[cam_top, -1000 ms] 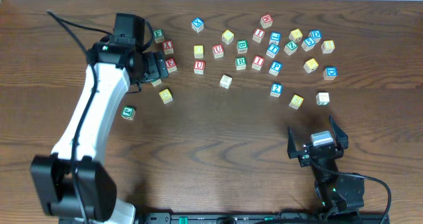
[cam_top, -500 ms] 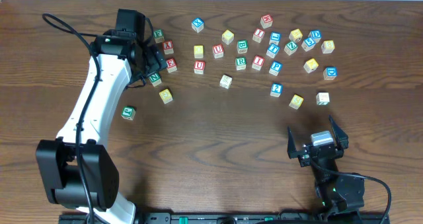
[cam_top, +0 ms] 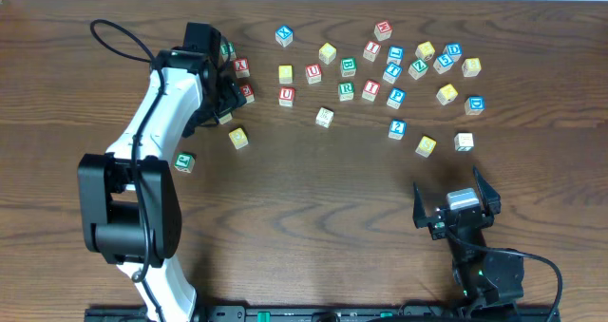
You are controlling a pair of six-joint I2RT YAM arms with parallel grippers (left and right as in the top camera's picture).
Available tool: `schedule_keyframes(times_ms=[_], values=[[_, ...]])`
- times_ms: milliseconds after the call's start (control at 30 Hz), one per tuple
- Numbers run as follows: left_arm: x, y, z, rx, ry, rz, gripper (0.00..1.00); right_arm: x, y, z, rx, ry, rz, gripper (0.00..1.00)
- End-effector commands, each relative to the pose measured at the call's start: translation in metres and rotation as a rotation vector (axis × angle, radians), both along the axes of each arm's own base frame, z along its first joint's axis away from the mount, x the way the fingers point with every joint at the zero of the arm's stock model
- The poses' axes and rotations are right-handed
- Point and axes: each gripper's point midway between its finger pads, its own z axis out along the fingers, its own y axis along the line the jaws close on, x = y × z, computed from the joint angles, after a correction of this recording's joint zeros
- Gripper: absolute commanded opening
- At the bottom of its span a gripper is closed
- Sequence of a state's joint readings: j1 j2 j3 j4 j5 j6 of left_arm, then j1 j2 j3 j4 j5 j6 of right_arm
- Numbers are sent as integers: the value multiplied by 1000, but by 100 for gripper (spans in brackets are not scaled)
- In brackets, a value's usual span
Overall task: Spell out NEURIPS
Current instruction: 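Move the left gripper over the green N block, then lower the left gripper around the green N block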
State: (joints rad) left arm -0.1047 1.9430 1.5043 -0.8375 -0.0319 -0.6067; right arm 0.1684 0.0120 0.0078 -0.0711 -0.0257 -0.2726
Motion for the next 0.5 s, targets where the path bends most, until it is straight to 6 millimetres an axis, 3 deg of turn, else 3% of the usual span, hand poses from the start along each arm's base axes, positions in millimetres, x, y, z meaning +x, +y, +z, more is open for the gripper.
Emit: schedule_keyframes(times_ms=[0, 467], values=[[13, 2, 0, 6, -25, -19, 98, 1, -4, -1, 13, 4, -22, 99], [24, 1, 0, 22, -59, -87, 98, 1, -4, -1, 13, 4, -21, 99]])
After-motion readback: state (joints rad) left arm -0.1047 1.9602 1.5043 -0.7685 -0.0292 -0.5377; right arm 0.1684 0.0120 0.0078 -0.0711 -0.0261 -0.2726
